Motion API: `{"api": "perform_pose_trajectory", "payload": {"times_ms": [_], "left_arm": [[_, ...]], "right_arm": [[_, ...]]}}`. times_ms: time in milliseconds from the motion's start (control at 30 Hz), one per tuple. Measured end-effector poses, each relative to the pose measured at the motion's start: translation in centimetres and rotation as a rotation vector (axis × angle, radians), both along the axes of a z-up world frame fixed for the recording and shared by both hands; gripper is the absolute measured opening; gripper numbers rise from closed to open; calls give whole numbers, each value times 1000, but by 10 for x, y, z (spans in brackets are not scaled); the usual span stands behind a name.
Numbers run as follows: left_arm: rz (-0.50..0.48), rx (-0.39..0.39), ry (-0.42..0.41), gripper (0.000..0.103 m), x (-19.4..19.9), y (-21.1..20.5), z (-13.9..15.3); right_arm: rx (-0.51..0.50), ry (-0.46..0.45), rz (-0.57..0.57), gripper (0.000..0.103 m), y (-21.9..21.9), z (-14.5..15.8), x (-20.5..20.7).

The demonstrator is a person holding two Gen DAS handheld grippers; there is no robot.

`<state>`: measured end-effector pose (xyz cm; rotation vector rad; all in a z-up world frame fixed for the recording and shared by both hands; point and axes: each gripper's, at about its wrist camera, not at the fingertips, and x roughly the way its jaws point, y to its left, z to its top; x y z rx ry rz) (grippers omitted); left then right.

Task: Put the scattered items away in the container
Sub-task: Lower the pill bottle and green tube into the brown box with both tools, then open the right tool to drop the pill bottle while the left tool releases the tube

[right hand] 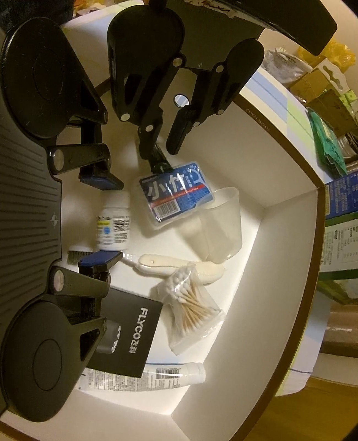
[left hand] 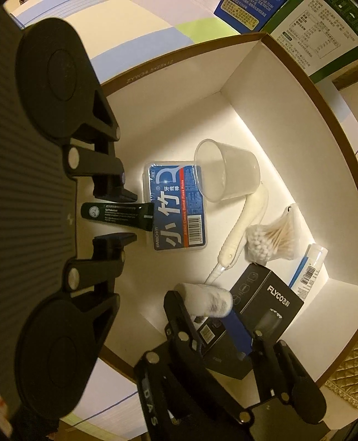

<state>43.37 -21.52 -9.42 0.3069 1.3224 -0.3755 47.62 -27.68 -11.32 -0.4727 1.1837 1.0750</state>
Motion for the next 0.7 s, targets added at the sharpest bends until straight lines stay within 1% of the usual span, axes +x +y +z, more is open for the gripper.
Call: {"api": "perform_pose_trajectory", "payload": {"times_ms": [33,67,100,167,233,300,367,400,500,533,567,600,700], "left_arm": [[0,-2,-3,20,0,0,1],[-1,-5,-7,22,-1,0,2],[-3,-8,-11,23,-1,1,4],[-3,-17,-21,27,-2,3,7],[-2,-26,-36,30,-4,4,12],[-1,-31,-48,33,-6,4,16],[3,-37,-56,36,-7,5,20],[7,-41,-58,37,-7,5,21],[21,-56,-67,44,-9,5,27],[21,-66,-68,53,-10,5,29],[23,-68,-74,73,-12,4,32],[30,-60,-88,79,-14,2,35],[32,-59,-118,79,-21,2,42]], "right_arm": [[7,-3,6,49,0,1,-1],[12,-14,7,67,1,1,-2],[12,-34,4,82,0,3,-3],[18,-62,11,84,-1,8,-7],[26,-69,8,87,-4,12,-10],[27,-80,-3,96,-8,16,-10],[21,-90,-16,101,-12,19,-11],[20,-94,-23,101,-14,21,-11],[15,-98,-54,101,-23,25,-11],[16,-101,-69,101,-27,28,-11],[20,-104,-82,101,-30,30,-11],[29,-105,-95,101,-34,33,-11],[53,-108,-129,101,-44,41,-13]]}}
